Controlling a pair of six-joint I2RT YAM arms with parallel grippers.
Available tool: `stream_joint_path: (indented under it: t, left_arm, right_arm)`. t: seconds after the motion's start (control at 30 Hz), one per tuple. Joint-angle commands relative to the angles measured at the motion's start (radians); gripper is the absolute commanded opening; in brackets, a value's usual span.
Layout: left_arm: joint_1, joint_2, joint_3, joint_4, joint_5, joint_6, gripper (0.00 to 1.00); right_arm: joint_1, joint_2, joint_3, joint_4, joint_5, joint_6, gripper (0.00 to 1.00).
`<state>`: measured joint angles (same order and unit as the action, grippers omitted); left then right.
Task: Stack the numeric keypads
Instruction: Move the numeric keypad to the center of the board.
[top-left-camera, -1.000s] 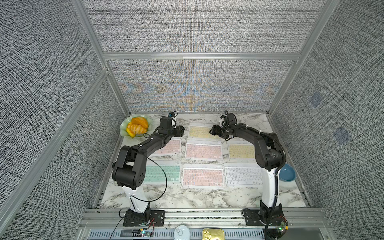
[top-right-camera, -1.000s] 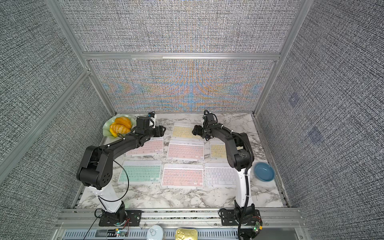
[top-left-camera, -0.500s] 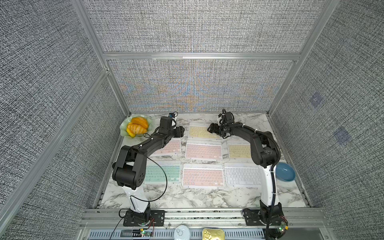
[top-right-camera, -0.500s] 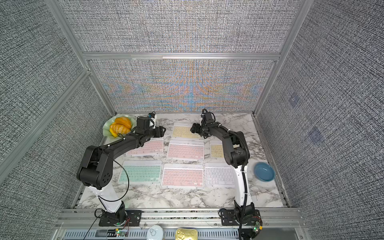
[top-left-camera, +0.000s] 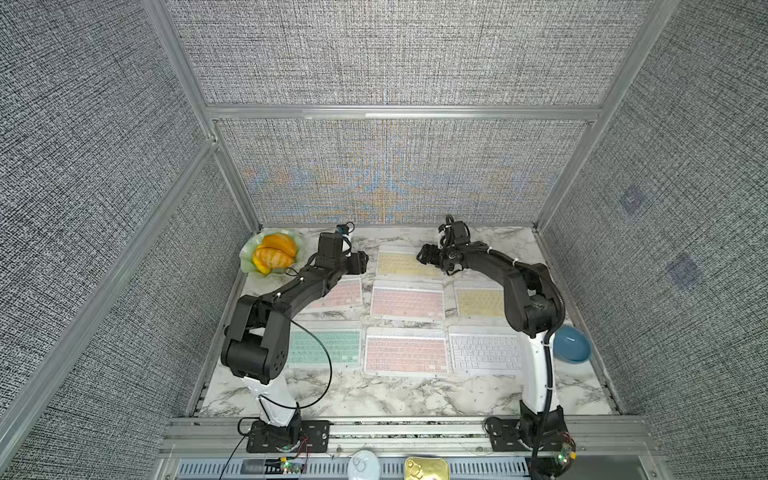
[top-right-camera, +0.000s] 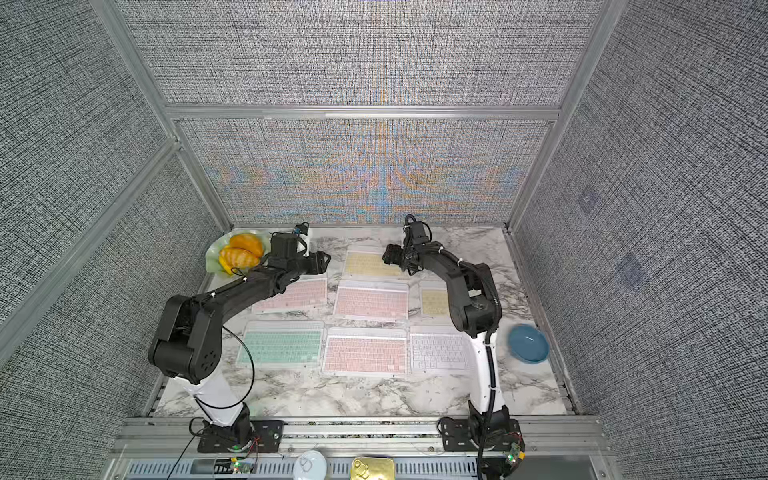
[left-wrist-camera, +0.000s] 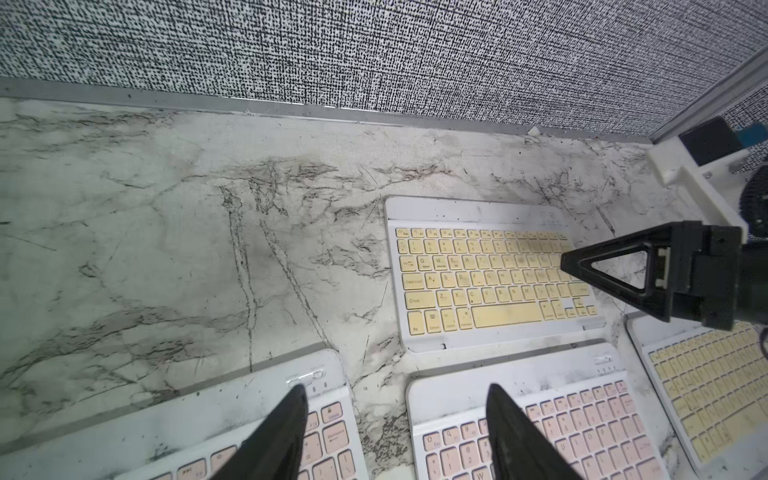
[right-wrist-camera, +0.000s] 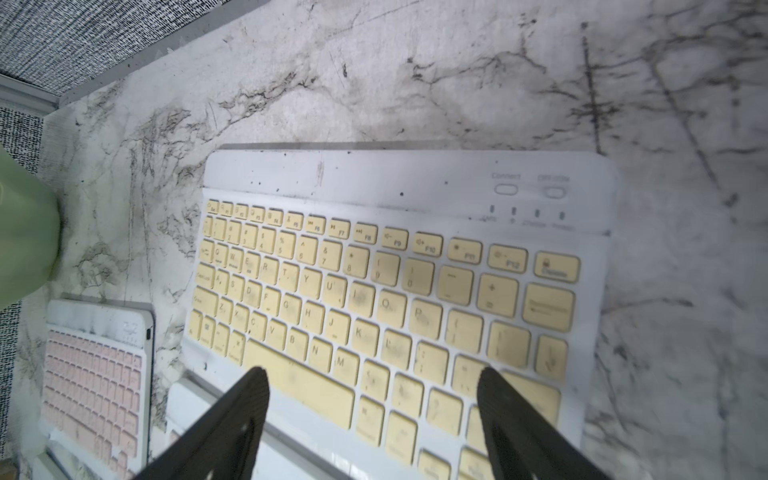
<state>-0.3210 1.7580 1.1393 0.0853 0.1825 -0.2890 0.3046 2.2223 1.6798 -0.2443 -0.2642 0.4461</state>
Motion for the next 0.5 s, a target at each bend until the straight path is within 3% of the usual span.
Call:
stream_joint_path:
  t: [0.0, 0.2, 0.47]
  left_arm:
    - [-0.004, -0.023, -0.016, 0.003, 0.004, -0.005, 0.69]
    - [-0.007, -0.028, -0.031, -0.001, 0.011, -0.006, 0.69]
    - [-0.011, -0.012, -0.03, -0.004, 0.014, -0.007, 0.68]
  right_arm:
    - [0.004, -0.061, -0.085, 0.021, 0.041, 0.028, 0.82]
    - [0.011, -0.132, -0.244, 0.043, 0.075, 0.05, 0.82]
    - [0.016, -0.116, -0.259, 0.044, 0.091, 0.052, 0.82]
